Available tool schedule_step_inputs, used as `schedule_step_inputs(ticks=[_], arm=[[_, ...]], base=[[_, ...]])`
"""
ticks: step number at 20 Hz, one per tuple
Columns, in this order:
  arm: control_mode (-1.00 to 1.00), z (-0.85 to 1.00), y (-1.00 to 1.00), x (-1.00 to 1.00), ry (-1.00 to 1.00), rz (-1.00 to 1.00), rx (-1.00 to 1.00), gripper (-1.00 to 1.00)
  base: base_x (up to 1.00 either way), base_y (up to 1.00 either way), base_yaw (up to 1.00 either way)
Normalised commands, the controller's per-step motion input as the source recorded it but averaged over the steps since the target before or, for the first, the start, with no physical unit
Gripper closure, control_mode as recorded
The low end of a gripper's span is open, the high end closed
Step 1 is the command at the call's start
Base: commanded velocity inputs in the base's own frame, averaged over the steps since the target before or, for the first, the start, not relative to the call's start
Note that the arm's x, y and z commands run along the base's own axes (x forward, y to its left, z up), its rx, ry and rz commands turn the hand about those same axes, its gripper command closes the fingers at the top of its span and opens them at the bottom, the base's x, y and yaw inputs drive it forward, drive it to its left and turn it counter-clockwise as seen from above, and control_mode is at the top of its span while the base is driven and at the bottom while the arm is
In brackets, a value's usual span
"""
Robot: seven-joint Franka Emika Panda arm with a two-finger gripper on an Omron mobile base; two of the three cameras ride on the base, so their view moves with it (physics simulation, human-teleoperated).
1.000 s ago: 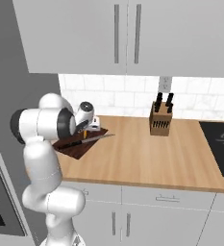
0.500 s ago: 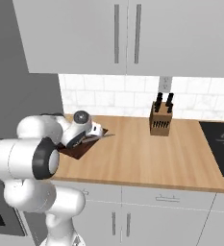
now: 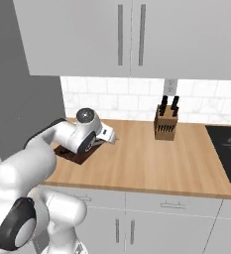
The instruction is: Pick up the knife from the drawer and place it on the cutting board. Then place the meat from the plate to the cutting board.
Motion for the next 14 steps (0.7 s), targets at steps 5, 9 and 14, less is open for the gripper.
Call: schedule_step_inputs(ticks=[5, 9, 14], arm=[[-1.0, 0.97, -0.67, -0.6, 0.32, -0.18, 0.04, -1.0], [-1.0, 0.5, -0.49, -0.97, 0.23, -0.11, 0.06, -1.0], [-1.0, 0.27, -0.42, -1.0, 0.19, -0.11, 0.08, -1.0]], base=[[0.0, 0.0, 0.0], [0.0, 0.0, 0.0], [0.0, 0.0, 0.0]])
